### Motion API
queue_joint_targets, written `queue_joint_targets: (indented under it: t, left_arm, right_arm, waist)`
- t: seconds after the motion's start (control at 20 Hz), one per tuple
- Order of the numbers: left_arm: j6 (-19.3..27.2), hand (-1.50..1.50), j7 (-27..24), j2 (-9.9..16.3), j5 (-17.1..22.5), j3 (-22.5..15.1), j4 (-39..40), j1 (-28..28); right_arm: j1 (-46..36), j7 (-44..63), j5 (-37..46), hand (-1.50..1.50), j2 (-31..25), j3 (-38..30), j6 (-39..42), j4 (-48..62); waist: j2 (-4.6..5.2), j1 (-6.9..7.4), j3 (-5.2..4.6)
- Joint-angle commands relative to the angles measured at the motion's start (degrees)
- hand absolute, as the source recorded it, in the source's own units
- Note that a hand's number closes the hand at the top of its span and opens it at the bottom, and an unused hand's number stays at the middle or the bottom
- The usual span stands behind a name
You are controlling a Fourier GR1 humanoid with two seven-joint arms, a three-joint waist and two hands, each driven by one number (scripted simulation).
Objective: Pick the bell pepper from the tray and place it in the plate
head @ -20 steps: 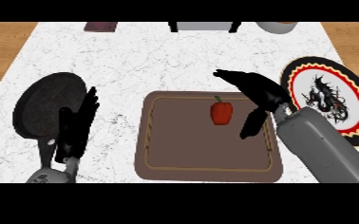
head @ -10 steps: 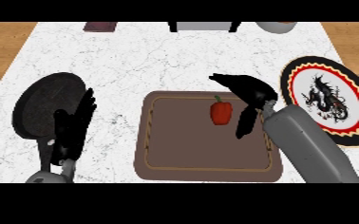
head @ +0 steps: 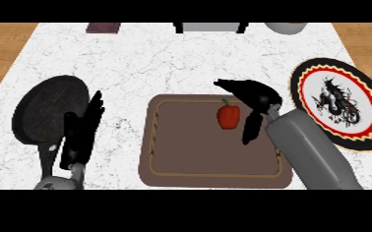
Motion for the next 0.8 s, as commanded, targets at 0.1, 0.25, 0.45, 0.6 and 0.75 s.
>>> queue_joint_targets:
  t: [0.1, 0.25, 0.45, 0.6, 0.75]
  left_arm:
    - [-3.1, 0.0, -0.94, -0.44, -1.13, 3.74, 3.6, -3.28]
    - [-0.9, 0.0, 0.81, -1.7, -3.23, 1.63, -4.2, 4.5]
    - [-2.83, 0.0, 0.55, -2.7, -3.74, 4.13, -0.22, 0.17]
    - [-2.24, 0.0, 1.02, -3.57, -5.12, 2.68, -2.69, 2.44]
    - [-4.06, 0.0, 0.41, -4.01, -4.29, 5.32, 3.28, -3.85]
  right_arm:
    - [1.58, -4.95, 3.4, -1.5, 0.43, -3.26, -0.52, 3.4]
    - [-1.0, -6.53, 6.18, -1.5, 3.19, -3.83, -2.31, 9.29]
    - [2.91, -5.22, 9.73, -1.5, 6.23, -2.19, -3.48, 6.99]
    - [-0.23, -10.54, 12.49, 1.5, 6.48, -1.63, -6.78, 11.34]
    - [-3.3, -14.6, 14.32, 1.5, 5.21, -3.42, -8.7, 15.36]
  waist:
    - [0.05, -0.13, 0.0]
    - [0.02, 0.28, 0.01]
    - [-0.01, -0.09, 0.0]
    - [0.04, 0.26, 0.01]
    - [0.16, 0.15, 0.0]
